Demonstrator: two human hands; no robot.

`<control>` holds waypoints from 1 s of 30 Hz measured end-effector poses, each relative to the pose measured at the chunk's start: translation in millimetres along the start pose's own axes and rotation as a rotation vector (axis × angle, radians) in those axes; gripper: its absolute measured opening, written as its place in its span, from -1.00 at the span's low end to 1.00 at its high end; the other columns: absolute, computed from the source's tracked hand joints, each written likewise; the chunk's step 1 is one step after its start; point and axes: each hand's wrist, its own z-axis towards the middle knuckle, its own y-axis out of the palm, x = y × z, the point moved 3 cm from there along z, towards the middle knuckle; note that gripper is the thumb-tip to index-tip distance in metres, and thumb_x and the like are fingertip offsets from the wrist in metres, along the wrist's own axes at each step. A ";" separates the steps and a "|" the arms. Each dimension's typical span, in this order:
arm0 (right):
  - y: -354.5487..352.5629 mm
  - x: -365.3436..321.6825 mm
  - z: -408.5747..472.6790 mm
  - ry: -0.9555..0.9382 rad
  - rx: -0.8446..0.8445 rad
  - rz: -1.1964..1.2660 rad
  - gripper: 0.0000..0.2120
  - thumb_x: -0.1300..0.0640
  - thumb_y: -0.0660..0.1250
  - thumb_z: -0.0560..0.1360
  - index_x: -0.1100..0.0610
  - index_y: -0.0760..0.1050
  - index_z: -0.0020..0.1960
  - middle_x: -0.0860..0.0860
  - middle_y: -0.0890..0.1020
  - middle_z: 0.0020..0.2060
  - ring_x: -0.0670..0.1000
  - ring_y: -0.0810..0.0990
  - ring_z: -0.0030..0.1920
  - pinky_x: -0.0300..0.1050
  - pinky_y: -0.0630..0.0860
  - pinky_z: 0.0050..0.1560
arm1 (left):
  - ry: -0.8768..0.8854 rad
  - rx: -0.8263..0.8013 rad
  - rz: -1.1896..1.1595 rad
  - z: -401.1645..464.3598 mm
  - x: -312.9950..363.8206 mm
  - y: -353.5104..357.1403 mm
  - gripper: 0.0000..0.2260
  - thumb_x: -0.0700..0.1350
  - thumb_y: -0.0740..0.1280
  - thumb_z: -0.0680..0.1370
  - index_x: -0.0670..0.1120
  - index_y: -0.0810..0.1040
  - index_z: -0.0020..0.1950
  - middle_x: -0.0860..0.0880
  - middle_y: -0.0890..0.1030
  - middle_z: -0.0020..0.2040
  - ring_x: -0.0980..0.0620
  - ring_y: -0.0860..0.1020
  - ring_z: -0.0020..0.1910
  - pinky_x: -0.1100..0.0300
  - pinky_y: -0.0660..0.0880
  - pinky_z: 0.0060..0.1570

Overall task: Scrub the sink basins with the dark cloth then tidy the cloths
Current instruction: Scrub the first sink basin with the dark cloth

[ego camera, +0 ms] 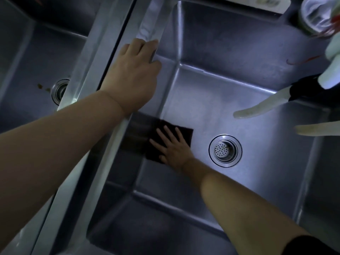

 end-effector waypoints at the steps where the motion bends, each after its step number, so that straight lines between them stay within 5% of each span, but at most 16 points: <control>1: -3.2 9.9 3.3 0.015 0.020 0.020 -0.36 -0.15 0.21 0.51 -0.10 0.06 0.52 0.08 0.06 0.53 0.21 -0.05 0.52 0.28 -0.27 0.40 | 0.009 0.003 0.016 -0.9 1.6 -0.8 -0.82 -0.28 0.23 0.45 -0.29 0.61 -0.12 -0.34 0.50 0.22 -0.32 0.49 0.07 -0.11 0.42 0.02; 5: -9.4 66.5 -10.2 0.238 0.087 0.087 -0.37 -0.12 0.19 0.53 -0.08 0.05 0.53 0.11 0.03 0.53 0.22 -0.08 0.52 0.22 -0.28 0.41 | 0.132 0.023 0.090 -2.4 8.5 -4.4 -0.86 -0.27 0.25 0.43 -0.23 0.60 -0.17 -0.25 0.58 0.11 -0.23 0.52 0.05 -0.06 0.37 -0.02; 9: -8.5 126.7 -52.6 0.376 0.025 0.057 -0.41 -0.13 0.05 0.59 -0.10 -0.09 0.54 0.09 -0.07 0.54 0.20 -0.16 0.52 0.22 -0.25 0.43 | 0.269 -0.187 0.176 2.4 41.0 -1.3 -0.96 -0.27 0.32 0.34 -0.16 0.54 -0.26 -0.16 0.58 -0.24 -0.18 0.54 -0.15 0.02 0.37 -0.15; 13: -2.1 174.2 -103.1 0.603 0.024 0.110 -0.41 -0.15 -0.01 0.52 -0.04 0.10 0.52 0.16 0.12 0.51 0.26 0.01 0.51 0.31 -0.10 0.42 | 0.099 -0.653 0.047 -9.9 93.4 29.4 -0.80 -0.21 0.21 0.51 -0.15 0.49 0.11 -0.12 0.52 0.09 -0.15 0.47 0.13 0.05 0.37 0.06; 16: 5.9 203.0 -142.0 0.759 0.054 0.183 -0.34 -0.17 -0.08 0.46 0.03 0.18 0.51 0.21 0.14 0.50 0.32 0.05 0.49 0.36 0.01 0.38 | -0.037 -0.773 -0.021 -35.2 121.8 65.9 -0.73 -0.17 0.18 0.54 -0.15 0.41 0.23 -0.13 0.45 0.25 -0.12 0.40 0.25 0.05 0.34 0.17; 21: 13.6 208.9 -150.4 0.921 0.073 0.185 -0.21 -0.16 -0.21 0.35 0.09 0.00 0.55 0.20 -0.03 0.53 0.26 -0.11 0.51 0.30 -0.15 0.41 | -0.180 -1.022 -0.072 -85.8 138.4 112.8 -0.14 0.08 0.35 0.49 -0.27 -0.11 0.52 -0.24 -0.05 0.54 -0.19 -0.02 0.52 -0.02 0.01 0.46; 24: 11.9 200.1 -128.4 0.985 0.090 0.195 -0.18 -0.14 -0.21 0.32 0.15 -0.07 0.55 0.18 -0.05 0.53 0.21 -0.14 0.52 0.26 -0.18 0.42 | -0.194 -1.045 -0.076 -98.4 145.7 130.5 -0.10 0.06 0.35 0.50 -0.32 -0.19 0.50 -0.30 -0.13 0.53 -0.25 -0.08 0.52 -0.03 -0.04 0.47; 30: -13.1 156.5 -34.1 0.750 0.124 0.237 -0.16 -0.06 0.07 0.38 0.16 -0.18 0.55 0.11 -0.12 0.54 0.13 -0.22 0.52 0.25 -0.25 0.42 | -0.172 -1.051 -0.097 -102.9 143.9 140.5 0.01 0.12 0.41 0.44 -0.34 -0.22 0.49 -0.31 -0.15 0.52 -0.27 -0.11 0.51 -0.01 -0.08 0.47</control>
